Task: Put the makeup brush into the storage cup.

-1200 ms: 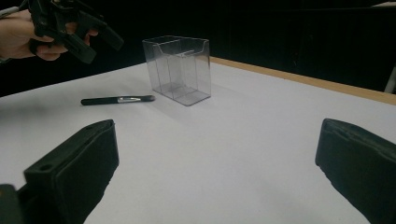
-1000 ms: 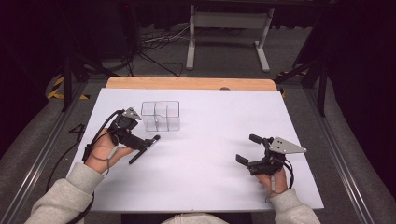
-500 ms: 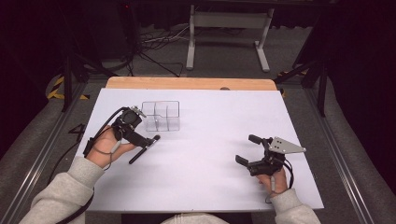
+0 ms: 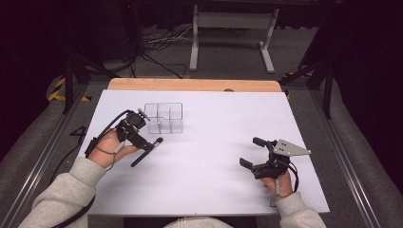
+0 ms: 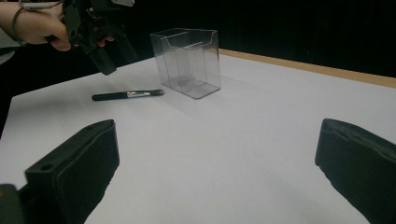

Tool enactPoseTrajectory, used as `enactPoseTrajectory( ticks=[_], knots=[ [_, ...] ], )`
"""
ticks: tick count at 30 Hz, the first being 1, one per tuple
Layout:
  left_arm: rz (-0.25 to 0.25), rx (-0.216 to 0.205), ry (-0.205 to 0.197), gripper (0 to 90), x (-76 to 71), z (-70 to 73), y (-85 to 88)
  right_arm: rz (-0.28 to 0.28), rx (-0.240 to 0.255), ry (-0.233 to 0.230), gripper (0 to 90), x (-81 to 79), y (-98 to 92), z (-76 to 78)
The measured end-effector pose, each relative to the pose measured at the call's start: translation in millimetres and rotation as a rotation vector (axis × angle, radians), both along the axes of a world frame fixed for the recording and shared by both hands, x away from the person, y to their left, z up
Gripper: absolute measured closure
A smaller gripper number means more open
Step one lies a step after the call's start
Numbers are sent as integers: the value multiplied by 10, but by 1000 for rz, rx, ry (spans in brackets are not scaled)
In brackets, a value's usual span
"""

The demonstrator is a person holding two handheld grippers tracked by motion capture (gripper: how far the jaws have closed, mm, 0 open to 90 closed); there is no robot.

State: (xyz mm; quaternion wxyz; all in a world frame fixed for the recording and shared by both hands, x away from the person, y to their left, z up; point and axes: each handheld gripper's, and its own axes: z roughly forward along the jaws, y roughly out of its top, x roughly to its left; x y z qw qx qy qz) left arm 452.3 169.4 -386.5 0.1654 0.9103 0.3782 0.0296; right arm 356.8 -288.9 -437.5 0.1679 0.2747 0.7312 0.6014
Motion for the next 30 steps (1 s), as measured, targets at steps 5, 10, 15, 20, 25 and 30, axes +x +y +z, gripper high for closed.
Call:
enactPoseTrajectory(
  ticks=[5, 10, 15, 20, 25, 30],
  knots=[
    [-9, 13, 4, 117, -7, -37, -11, 1, -1, 3, 2, -1, 0, 0],
    [-15, 30, 17, 145, -7, -94, -27, -1, -2, 8, 3, 4, -1, -3],
    [-15, 29, 21, 166, -11, -151, -31, -1, -5, 7, 4, 2, 4, 0],
    [-10, 31, 29, 185, -15, -202, -24, -1, -6, 10, 6, 4, 2, -2],
    [-14, 44, 42, 237, -16, -253, -29, 3, -6, 11, 7, 5, 5, -3],
    [-17, 57, 53, 296, -20, -288, -42, 2, -5, 10, 7, 5, 3, -3]
  ],
)
